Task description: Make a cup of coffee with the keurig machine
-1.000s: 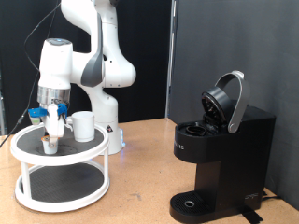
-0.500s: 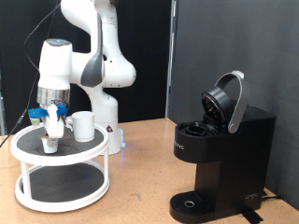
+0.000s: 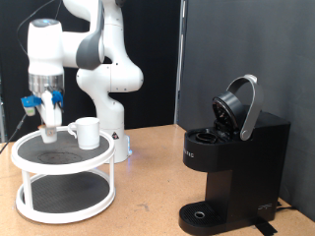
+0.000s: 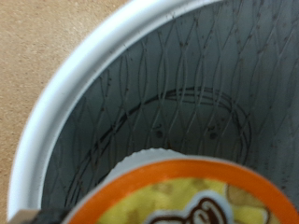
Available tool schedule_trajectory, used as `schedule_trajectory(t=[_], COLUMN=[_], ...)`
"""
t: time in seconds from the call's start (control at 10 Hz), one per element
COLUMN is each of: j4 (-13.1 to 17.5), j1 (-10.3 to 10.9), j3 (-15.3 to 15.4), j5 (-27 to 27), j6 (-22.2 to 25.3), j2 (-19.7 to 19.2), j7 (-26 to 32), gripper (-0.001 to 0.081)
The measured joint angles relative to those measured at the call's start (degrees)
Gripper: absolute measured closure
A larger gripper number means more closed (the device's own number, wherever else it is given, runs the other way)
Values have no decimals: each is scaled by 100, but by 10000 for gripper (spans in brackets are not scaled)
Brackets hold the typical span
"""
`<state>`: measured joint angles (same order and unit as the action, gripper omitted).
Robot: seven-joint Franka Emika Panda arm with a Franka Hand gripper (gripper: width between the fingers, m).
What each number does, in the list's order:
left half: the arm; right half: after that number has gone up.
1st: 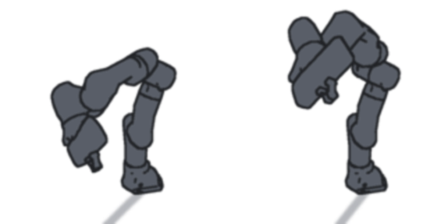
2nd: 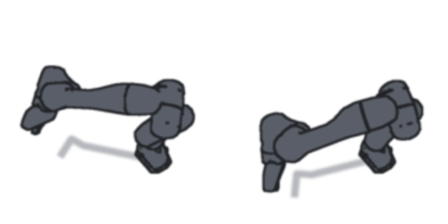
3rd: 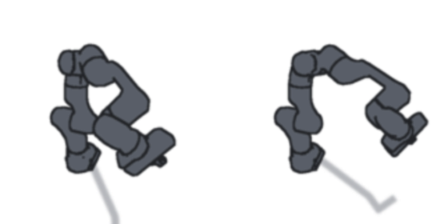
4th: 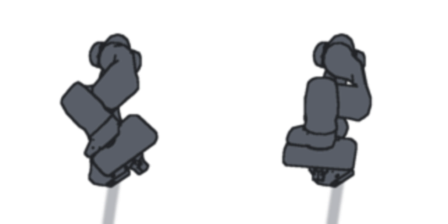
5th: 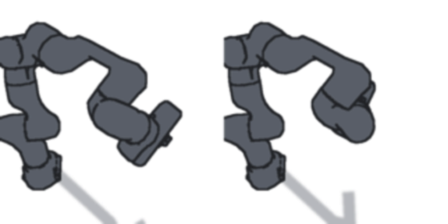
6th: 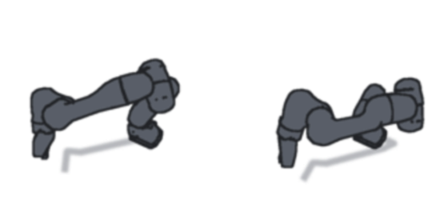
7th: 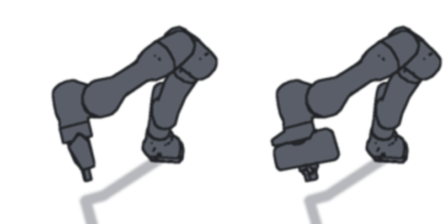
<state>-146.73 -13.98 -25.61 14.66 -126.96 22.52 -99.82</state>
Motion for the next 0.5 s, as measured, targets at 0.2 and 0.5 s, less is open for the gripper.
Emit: schedule_trajectory(t=[0.2,0.5], j4=[52,195], j1=[-1,122], j3=[-5,-16], j5=[-2,-779], j6=[167,472], j2=[104,124], j7=[68,301], gripper=[441,441])
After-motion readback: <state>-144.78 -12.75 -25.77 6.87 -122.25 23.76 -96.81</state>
